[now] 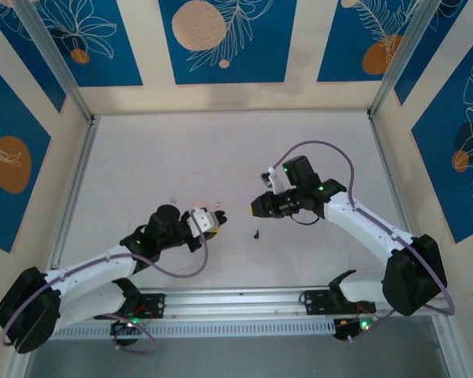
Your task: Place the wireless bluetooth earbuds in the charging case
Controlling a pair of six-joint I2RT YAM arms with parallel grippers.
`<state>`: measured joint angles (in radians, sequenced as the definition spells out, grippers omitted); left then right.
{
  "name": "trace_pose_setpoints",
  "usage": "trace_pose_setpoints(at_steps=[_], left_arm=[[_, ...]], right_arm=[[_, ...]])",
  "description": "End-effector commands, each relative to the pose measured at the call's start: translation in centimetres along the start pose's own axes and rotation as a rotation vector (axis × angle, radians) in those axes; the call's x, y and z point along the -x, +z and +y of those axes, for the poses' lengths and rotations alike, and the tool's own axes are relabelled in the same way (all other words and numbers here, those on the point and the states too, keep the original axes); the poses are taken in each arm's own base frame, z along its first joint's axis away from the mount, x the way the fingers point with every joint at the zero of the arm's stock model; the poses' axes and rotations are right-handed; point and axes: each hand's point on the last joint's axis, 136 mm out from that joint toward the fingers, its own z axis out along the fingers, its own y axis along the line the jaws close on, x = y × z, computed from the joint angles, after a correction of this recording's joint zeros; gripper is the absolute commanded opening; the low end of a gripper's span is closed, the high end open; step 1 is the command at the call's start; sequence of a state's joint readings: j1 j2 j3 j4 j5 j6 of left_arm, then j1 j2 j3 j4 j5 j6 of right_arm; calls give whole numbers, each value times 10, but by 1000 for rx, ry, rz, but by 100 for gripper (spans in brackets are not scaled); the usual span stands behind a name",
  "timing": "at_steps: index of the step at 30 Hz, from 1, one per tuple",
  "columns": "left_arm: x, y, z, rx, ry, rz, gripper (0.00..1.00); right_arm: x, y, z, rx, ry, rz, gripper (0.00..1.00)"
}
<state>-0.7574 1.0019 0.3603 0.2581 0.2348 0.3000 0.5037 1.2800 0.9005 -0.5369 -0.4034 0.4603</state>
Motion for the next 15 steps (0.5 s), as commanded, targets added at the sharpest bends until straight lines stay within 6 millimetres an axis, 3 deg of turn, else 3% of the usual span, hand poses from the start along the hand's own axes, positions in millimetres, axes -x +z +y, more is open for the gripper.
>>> trace_pose_setpoints(at_steps=[1,8,15], left_arm=[[3,3,-7,-31,-7,-26,14],[5,5,-7,-40,-9,-28,14],[5,4,-6,-33,-2,-26,14]], right_arm=[[-43,2,-33,-110,140,140,30],[-76,17,-73,-232,268,271,35],[-69,32,-77,-231,250,284,38]])
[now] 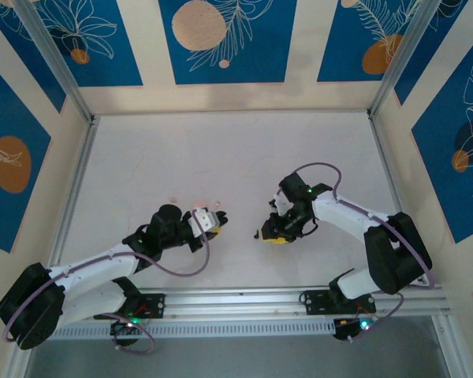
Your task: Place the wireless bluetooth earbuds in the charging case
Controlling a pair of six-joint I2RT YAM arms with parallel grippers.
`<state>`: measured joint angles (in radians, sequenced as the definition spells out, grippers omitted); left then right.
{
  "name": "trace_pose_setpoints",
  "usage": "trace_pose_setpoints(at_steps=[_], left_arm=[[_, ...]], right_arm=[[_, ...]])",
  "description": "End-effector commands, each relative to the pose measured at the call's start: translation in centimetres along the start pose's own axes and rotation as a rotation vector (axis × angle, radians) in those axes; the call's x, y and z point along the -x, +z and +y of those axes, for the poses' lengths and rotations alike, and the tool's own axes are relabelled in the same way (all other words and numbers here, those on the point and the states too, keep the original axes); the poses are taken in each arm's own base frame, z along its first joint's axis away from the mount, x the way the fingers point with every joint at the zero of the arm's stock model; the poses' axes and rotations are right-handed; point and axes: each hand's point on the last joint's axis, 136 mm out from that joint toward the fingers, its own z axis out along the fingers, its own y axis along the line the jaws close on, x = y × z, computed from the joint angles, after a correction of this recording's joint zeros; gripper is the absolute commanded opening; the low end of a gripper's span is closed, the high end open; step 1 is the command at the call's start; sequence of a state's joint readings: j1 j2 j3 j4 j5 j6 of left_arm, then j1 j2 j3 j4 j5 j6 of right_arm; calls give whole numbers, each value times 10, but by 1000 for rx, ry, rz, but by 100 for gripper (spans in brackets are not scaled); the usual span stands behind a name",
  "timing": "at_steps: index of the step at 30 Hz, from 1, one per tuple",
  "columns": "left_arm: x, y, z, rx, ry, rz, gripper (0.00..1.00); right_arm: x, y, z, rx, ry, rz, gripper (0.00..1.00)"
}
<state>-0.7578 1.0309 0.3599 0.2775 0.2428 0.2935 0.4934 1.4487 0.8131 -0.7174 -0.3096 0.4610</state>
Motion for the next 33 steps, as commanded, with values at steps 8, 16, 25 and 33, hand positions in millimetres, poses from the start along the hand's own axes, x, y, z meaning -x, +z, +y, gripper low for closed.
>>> trace_pose_setpoints(at_steps=[8,16,25,33], left_arm=[[6,-2,-5,-17,-1,-32,14],[7,-7,-3,0,15,-27,14],[6,-7,-2,7,16,-20,14],[5,-7,-1,9,17,-14,14]], right_arm=[[43,-1,27,26,-165,-61,38],[68,16,33,20,-260,-4,39],[76,42,43,50,-326,76,40],[57,46,21,-37,-288,143,41]])
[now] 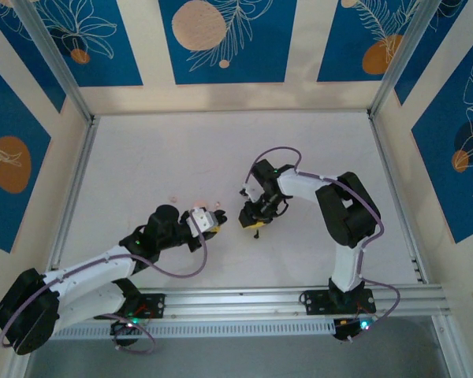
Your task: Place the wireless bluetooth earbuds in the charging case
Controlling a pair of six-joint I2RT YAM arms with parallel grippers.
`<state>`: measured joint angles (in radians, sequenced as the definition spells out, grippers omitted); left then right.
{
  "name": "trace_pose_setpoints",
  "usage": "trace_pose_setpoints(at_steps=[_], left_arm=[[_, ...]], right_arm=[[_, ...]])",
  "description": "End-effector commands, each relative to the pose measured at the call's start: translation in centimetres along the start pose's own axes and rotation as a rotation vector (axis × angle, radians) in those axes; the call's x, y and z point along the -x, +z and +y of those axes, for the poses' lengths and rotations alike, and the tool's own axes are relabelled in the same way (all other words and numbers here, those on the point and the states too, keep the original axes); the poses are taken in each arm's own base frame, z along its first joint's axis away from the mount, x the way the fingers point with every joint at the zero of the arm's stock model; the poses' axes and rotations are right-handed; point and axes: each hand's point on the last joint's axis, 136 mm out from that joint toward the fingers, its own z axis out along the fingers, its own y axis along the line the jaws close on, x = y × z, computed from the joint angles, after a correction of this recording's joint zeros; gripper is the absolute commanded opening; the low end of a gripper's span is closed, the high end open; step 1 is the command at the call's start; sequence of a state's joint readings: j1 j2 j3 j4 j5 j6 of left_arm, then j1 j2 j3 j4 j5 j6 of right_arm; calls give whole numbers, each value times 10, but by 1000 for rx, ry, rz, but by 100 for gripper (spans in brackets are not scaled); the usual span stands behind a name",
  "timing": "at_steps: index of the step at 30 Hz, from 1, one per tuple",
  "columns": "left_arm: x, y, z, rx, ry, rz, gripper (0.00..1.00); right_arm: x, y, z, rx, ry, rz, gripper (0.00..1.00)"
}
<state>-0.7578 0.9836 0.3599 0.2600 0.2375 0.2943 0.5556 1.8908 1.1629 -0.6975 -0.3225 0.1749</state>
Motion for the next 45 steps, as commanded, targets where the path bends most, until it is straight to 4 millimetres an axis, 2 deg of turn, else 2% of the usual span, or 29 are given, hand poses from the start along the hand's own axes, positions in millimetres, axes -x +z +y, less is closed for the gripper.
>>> trace_pose_setpoints(at_steps=[1,9,14,21,24,37,45], left_arm=[[-4,0,-3,-6,8,11,14],[-4,2,-5,-18,-2,7,14],[-2,2,-5,-19,-1,0,14],[0,1,-5,-20,-5,-6,14],[1,0,-6,-21,-6,-9,14],[2,-3,-5,-18,-6,-7,14],[1,-5,-5,-7,-4,-6,14]], right_arm=[[-22,-2,-4,-30,18,57,40],[-49,-7,-12,-79,61,97,40],[-59,-13,-1,-58,60,108,40],[-42,-50,-5,-232,-20,27,40],[-35,-54,-8,-297,-75,32,40],[-27,-12,-14,-363,-186,183,39],[-29,-2,-19,-387,-196,227,34]])
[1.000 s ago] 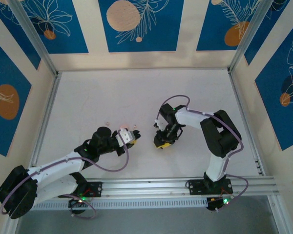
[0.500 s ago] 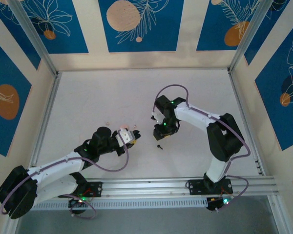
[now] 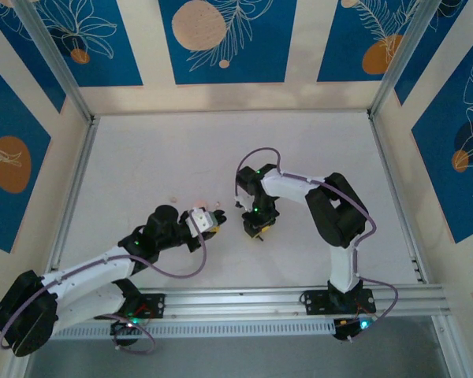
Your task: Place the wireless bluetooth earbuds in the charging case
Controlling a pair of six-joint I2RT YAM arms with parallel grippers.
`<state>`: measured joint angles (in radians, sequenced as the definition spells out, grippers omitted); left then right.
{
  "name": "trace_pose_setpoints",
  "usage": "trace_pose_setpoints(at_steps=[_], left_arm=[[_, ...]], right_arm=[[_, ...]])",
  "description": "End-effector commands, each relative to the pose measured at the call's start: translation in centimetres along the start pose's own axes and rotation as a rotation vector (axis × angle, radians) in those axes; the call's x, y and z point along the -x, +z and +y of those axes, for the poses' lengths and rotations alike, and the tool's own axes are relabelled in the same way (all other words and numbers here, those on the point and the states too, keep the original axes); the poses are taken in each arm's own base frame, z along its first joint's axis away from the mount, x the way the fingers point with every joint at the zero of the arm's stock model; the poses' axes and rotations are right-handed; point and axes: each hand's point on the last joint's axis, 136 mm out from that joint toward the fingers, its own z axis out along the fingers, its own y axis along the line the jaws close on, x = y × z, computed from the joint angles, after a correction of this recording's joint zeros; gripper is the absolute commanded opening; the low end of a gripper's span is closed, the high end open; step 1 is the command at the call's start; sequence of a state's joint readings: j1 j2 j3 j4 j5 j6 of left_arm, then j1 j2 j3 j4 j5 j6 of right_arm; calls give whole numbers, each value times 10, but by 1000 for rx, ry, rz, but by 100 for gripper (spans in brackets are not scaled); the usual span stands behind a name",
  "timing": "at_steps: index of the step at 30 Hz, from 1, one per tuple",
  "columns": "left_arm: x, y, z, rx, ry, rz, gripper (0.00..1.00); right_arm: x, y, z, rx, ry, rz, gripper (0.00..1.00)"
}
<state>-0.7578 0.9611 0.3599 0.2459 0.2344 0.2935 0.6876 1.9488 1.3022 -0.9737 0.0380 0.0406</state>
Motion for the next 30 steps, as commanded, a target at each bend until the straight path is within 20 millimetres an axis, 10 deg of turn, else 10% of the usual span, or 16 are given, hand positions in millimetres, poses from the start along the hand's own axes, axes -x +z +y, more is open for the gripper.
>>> trace_pose_setpoints(at_steps=[1,30], left_arm=[[-1,-2,-5,-12,-6,1,14],[1,-1,-5,-16,-1,-2,14]], right_arm=[[-2,1,5,-3,-27,25,34],[-9,14,5,-23,3,52,32]])
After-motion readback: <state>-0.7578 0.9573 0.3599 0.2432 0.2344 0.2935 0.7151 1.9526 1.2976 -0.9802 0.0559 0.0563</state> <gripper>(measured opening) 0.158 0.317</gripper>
